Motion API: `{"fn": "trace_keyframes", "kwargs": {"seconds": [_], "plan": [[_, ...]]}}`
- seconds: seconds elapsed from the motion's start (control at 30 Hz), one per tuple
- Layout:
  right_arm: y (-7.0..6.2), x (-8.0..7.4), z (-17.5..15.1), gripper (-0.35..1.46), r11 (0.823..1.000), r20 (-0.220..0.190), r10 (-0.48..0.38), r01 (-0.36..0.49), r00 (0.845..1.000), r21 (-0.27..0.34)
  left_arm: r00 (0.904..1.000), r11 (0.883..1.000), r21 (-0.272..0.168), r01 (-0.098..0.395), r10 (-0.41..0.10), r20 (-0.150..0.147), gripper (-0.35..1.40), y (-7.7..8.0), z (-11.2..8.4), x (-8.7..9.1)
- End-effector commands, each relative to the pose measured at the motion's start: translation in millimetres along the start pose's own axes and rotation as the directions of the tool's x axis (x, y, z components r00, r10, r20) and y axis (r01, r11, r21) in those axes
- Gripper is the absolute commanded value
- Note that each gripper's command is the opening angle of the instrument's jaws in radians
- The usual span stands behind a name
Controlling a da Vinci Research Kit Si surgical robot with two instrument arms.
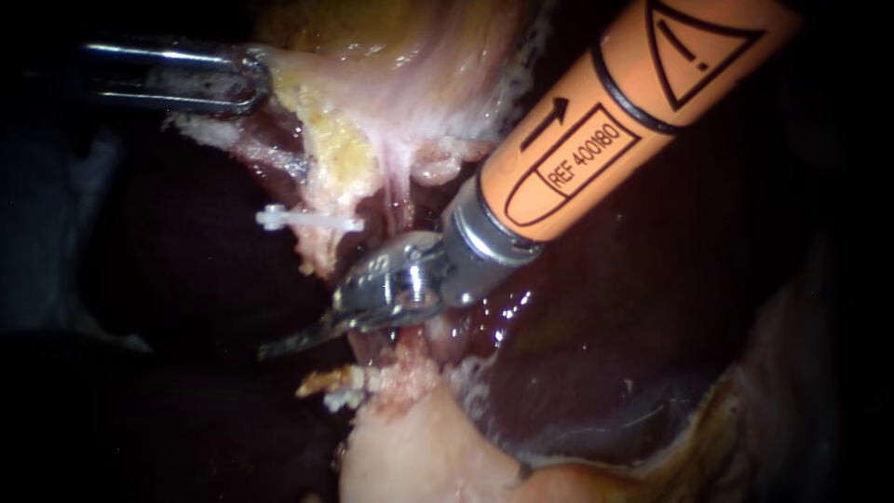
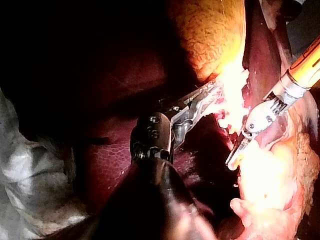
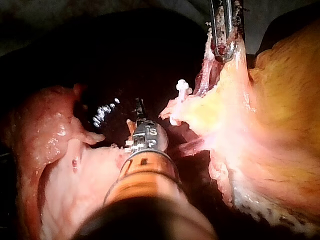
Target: Go back from the cut left tube
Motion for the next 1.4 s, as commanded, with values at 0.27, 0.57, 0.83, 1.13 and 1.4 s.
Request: {"fn": "trace_keyframes", "kwargs": {"seconds": [0.27,0.57,0.83,1.13,1.4], "plan": [[-0.5,0.2,0.1,1.09,0.999,-0.101,0.042,-0.043,0.994,-0.002,1.0000,1.000,0.000,-0.001,0.001,0.000,-0.35,0.0,0.0,0.0],[-0.6,0.1,-0.1,1.33,0.996,-0.135,0.063,-0.070,0.989,-0.046,1.0000,1.000,-0.001,-0.001,0.001,0.001,-0.35,-0.1,0.0,0.0],[-3.1,-1.0,-2.9,1.43,0.950,-0.144,-0.021,-0.026,0.989,-0.312,1.0000,1.000,-0.002,-0.001,0.001,0.001,-0.35,-0.2,-0.1,0.0],[-6.6,-2.6,-11.7,1.43,0.884,-0.076,-0.083,0.039,0.994,-0.466,1.0000,1.000,-0.004,-0.002,0.002,0.002,-0.35,-0.5,-0.3,0.0],[-9.2,-6.2,-20.2,1.43,0.868,-0.047,-0.082,0.048,0.995,-0.495,1.0000,1.000,-0.004,-0.002,0.002,0.002,-0.35,-0.5,-0.3,0.0]]}}
